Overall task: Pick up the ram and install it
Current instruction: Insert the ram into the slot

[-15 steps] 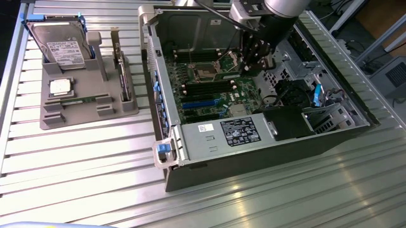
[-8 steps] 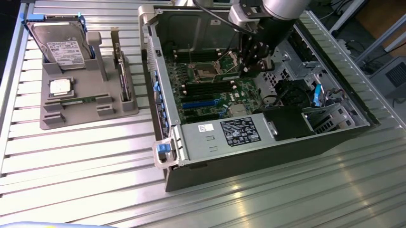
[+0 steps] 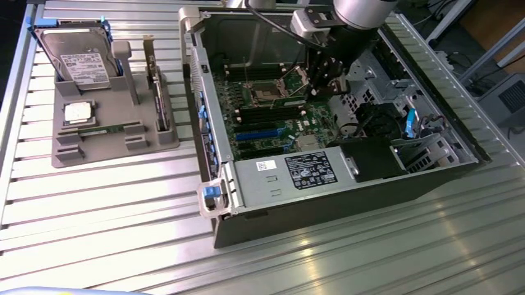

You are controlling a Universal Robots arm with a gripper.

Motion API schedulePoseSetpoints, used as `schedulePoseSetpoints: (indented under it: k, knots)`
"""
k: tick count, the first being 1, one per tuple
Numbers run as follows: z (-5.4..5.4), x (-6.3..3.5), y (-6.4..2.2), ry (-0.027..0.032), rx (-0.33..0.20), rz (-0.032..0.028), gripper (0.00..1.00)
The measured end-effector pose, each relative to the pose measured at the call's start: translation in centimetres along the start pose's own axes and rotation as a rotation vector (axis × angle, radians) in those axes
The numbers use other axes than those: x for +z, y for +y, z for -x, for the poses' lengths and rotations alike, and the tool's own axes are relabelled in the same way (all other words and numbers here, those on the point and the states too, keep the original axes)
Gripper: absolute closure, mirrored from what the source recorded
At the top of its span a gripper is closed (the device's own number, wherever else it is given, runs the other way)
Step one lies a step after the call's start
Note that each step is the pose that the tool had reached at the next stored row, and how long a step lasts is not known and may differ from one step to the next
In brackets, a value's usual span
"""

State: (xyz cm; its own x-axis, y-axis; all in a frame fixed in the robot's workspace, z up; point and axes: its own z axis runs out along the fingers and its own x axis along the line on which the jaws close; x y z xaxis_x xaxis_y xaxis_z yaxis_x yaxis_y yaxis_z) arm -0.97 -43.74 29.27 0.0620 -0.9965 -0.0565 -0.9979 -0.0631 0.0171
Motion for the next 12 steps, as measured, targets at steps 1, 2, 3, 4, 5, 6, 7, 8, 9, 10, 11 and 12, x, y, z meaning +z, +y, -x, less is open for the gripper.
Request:
schedulePoseSetpoints:
  k: [1, 2, 3, 4, 5, 6, 7, 8, 9, 10, 11, 12]
  knots:
    - [0.0, 0.14, 0.39, 0.0000, 0.000, 0.0000, 0.88]
    - [0.0, 0.20, 0.50, 0.0000, 0.000, 0.0000, 0.88]
    - [0.0, 0.26, 0.54, -0.0002, 0.000, 0.0000, 0.88]
    - [0.0, 0.34, 0.60, -0.0001, 0.000, 0.0000, 0.88]
    - [0.0, 0.39, 0.68, 0.0000, 0.000, 0.0000, 0.88]
    - [0.0, 0.44, 0.76, 0.0000, 0.000, 0.0000, 0.88]
    - [0.0, 0.50, 0.85, -0.0001, 0.000, 0.0000, 0.88]
    - [0.0, 0.55, 0.95, -0.0001, 0.000, 0.0000, 0.88]
    - [0.0, 0.59, 1.09, 0.0000, 0.000, 0.0000, 0.88]
    - [0.0, 0.63, 1.21, 0.0001, 0.000, 0.0000, 0.88]
    - [0.0, 0.69, 1.39, 0.0001, 0.000, 0.0000, 0.88]
    - [0.1, 0.74, 1.57, 0.0001, 0.000, 0.0000, 0.88]
